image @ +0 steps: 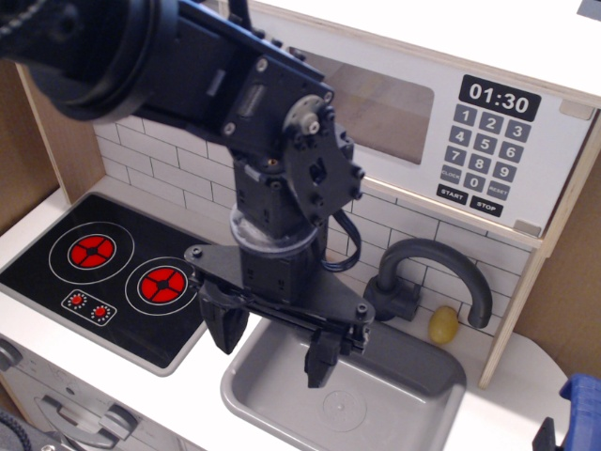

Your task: Open microwave

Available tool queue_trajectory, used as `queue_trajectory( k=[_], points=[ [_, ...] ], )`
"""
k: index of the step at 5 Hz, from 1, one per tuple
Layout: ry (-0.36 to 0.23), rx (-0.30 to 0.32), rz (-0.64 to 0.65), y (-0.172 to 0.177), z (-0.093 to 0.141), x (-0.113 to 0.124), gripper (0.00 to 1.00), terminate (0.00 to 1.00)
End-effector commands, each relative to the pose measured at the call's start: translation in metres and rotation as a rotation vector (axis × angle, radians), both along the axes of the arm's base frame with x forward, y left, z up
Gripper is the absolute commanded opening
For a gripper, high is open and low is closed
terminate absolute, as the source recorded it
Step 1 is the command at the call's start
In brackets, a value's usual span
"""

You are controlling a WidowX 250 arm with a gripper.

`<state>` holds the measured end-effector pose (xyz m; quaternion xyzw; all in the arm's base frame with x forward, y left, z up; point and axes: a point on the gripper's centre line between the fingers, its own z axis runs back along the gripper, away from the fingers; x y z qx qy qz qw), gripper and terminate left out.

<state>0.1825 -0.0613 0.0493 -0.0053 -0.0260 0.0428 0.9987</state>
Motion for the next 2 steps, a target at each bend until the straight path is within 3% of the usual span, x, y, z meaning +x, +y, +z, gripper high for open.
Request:
queue_trajectory(
  k=[1, 2],
  points=[
    [0.000, 0.000, 0.000, 0.000, 0.000, 0.000, 1.00, 0.00],
    [-0.043, 0.042, 0.072, 0.048, 0.012, 0.016, 1.00, 0.00]
  ],
)
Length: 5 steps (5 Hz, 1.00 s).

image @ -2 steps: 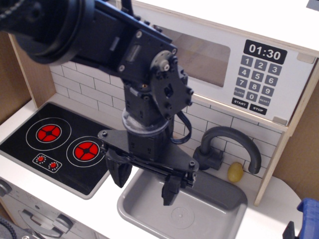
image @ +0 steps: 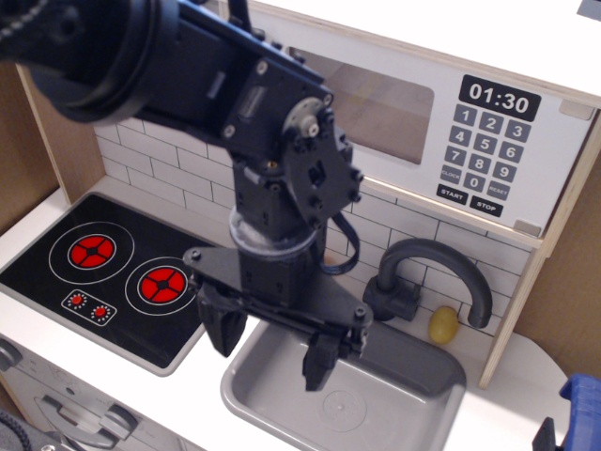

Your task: Open microwave

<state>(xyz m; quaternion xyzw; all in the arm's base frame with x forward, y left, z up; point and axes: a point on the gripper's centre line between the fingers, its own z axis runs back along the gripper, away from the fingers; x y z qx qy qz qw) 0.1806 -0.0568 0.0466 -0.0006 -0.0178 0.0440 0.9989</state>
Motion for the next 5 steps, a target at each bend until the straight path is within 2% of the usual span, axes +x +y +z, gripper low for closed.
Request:
queue_trajectory(
  k=[1, 2, 3, 5],
  points=[
    [-0.106, 0.052, 0.037, 0.072, 0.021, 0.028, 1.00, 0.00],
    [-0.187, 0.056, -0.023, 0.102, 0.029, 0.051, 1.00, 0.00],
    [-0.252, 0.071, -0.053, 0.111, 0.032, 0.085, 1.00, 0.00],
    [-0.281, 0.017, -0.112, 0.104, 0.043, 0.134, 1.00, 0.00]
  ],
)
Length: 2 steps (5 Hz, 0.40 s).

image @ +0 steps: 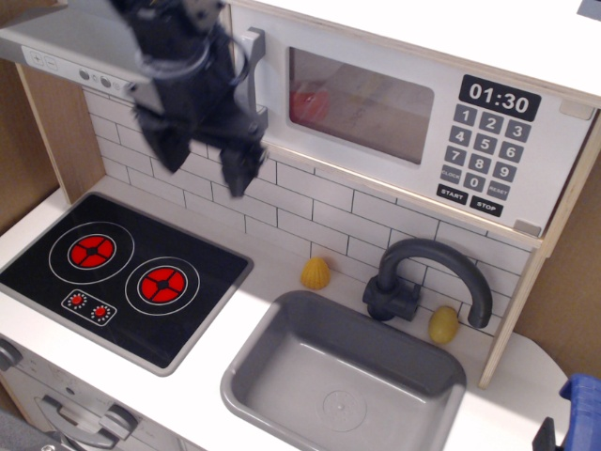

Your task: Open microwave

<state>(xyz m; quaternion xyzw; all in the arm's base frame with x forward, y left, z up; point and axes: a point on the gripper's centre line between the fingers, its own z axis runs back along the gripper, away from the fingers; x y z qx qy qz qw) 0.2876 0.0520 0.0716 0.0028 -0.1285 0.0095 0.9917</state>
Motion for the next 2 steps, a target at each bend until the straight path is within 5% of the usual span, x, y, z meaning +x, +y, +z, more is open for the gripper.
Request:
queue_trajectory(
  k=[1, 2],
  points=[
    [-0.075, 0.002, -0.038, -0.005, 0.024, 0.046, 1.00, 0.00],
    [-0.092, -0.006, -0.008, 0.004, 0.030, 0.062, 1.00, 0.00]
  ],
)
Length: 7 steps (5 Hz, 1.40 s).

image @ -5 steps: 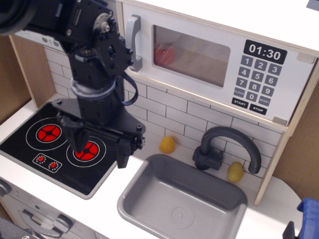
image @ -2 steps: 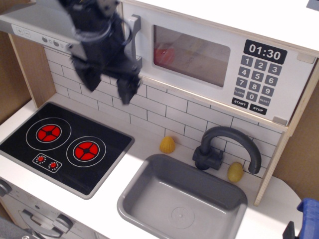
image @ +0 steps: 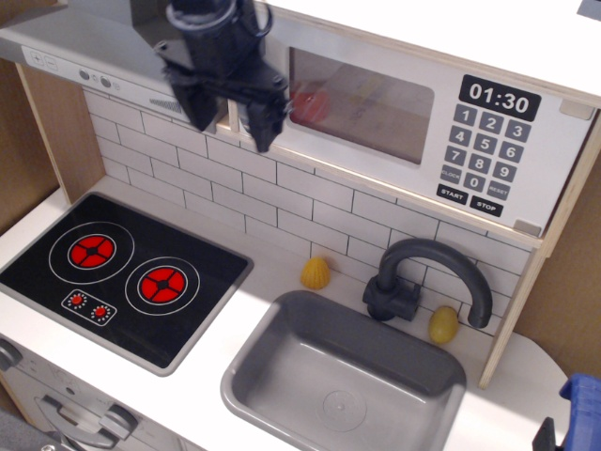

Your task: Open microwave

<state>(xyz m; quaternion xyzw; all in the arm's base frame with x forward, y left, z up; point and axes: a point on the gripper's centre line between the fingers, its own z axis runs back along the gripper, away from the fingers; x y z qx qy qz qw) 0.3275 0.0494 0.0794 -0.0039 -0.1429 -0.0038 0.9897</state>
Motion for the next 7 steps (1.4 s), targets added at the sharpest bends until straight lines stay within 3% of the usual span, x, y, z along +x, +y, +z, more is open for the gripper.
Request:
queue_trajectory(
  k=[1, 3, 5, 6, 7],
  points=[
    [-0.073, 0.009, 0.042, 0.014, 0.022, 0.032, 1.00, 0.00],
    [-0.069, 0.006, 0.128, 0.028, 0.024, 0.027, 1.00, 0.00],
    [-0.069, 0.021, 0.112, 0.030, 0.017, 0.038, 1.00, 0.00],
    [-0.074, 0.027, 0.128, 0.034, 0.017, 0.038, 0.00, 0.00],
    [-0.066, 0.035, 0.126, 0.035, 0.016, 0.038, 0.00, 0.00]
  ],
)
